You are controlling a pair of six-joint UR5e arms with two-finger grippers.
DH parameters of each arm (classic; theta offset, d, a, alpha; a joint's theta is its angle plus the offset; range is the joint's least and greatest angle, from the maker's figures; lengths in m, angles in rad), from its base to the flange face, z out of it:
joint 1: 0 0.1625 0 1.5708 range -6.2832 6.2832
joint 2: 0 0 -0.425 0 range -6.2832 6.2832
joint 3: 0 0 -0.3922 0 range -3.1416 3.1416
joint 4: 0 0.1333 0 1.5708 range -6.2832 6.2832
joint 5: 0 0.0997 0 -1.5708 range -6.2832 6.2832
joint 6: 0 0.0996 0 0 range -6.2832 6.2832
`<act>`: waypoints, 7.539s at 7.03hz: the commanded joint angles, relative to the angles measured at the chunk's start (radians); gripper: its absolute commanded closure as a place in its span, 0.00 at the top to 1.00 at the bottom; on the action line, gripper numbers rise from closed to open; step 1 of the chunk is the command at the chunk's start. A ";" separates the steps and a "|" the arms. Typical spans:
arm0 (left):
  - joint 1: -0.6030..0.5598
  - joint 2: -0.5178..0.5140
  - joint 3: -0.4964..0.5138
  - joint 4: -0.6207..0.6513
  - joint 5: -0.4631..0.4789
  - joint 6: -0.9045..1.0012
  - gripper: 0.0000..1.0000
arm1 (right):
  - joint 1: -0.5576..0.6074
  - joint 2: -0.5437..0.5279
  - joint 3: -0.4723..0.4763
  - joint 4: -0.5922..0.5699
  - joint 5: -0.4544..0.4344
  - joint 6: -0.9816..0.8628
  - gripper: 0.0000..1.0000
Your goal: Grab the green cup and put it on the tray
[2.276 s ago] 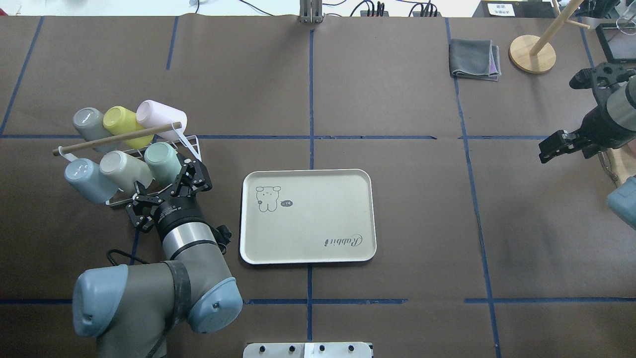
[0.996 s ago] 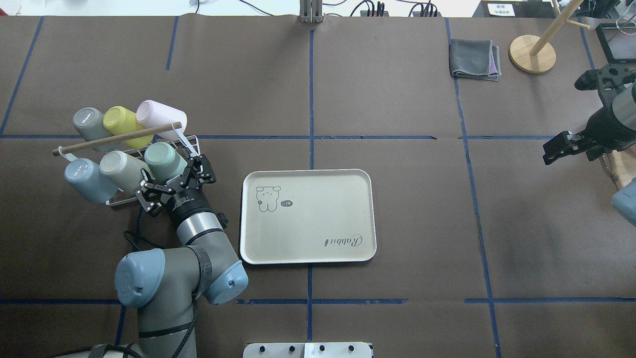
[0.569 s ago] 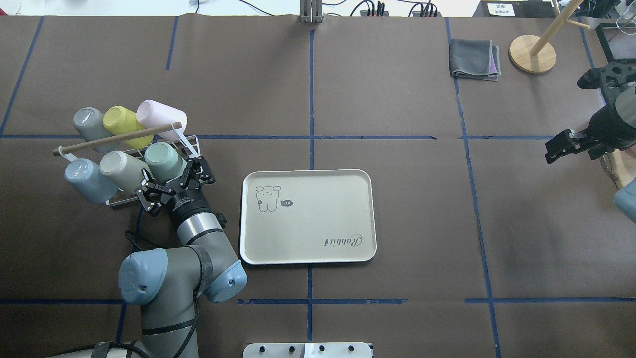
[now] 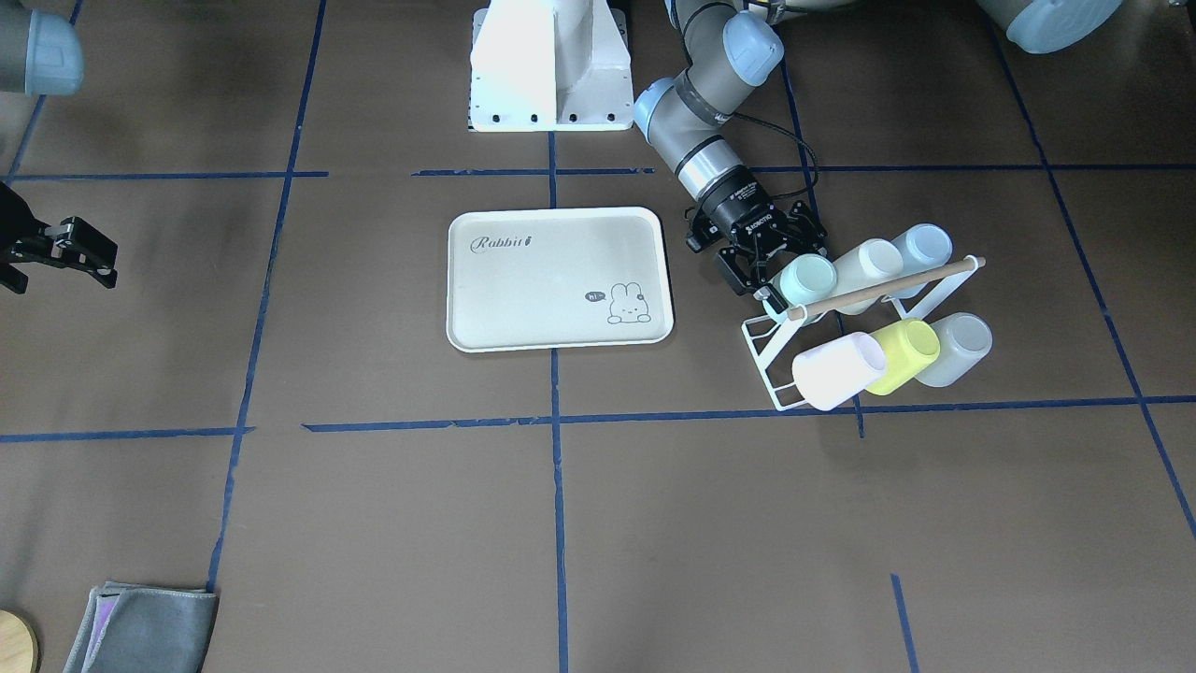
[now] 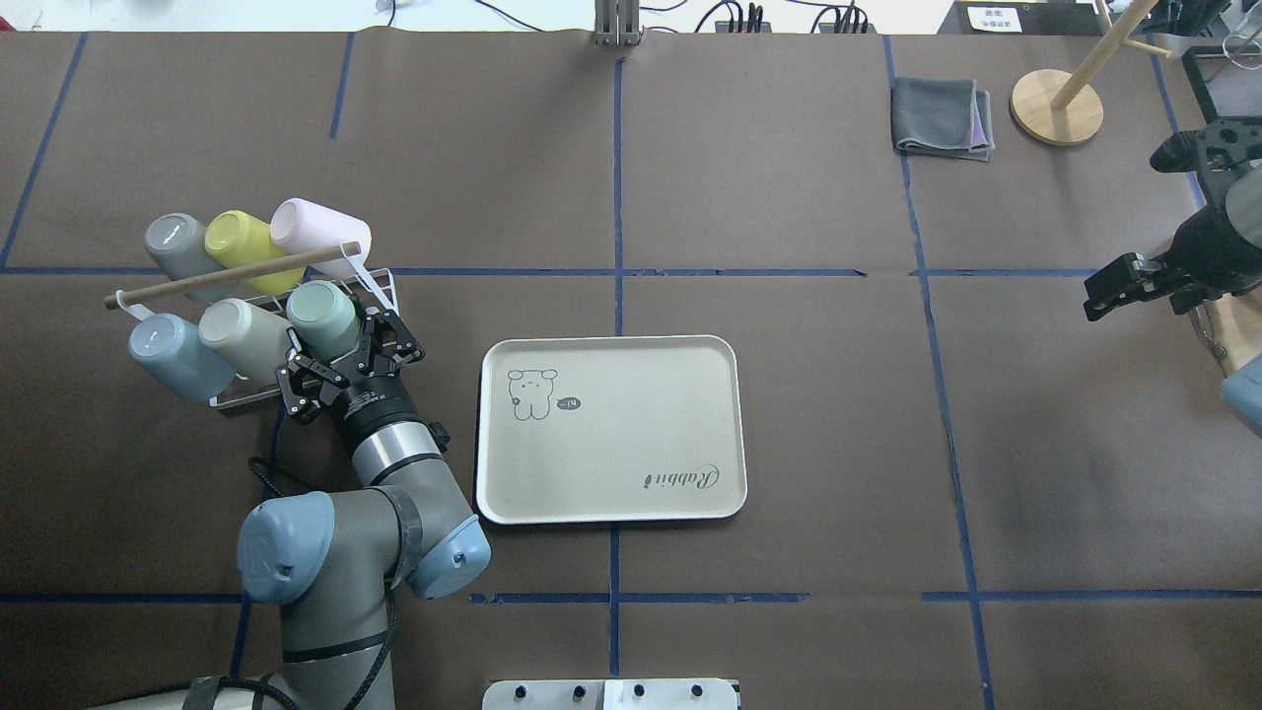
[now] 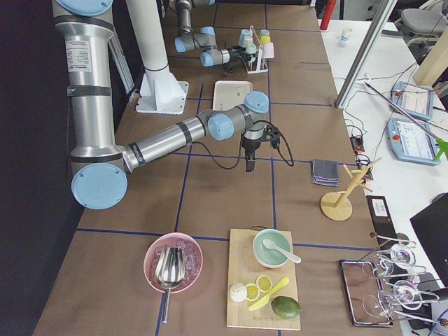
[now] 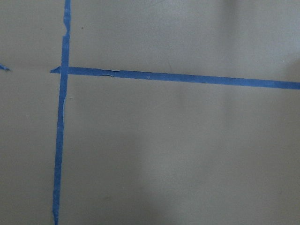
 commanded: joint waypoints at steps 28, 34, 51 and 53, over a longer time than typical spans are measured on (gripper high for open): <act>-0.005 0.063 -0.347 0.249 0.005 0.000 0.36 | 0.012 0.002 -0.002 0.000 0.015 0.003 1.00; -0.041 0.002 -0.678 0.013 -0.151 -0.006 0.32 | 0.027 0.005 0.003 0.000 0.026 0.002 1.00; 0.024 -0.024 0.204 -1.959 -0.392 -1.255 0.11 | 0.058 0.002 0.001 0.000 0.030 -0.005 1.00; 0.026 -0.026 0.235 -1.959 -0.382 -1.254 0.11 | 0.147 -0.006 -0.037 -0.002 0.094 -0.143 1.00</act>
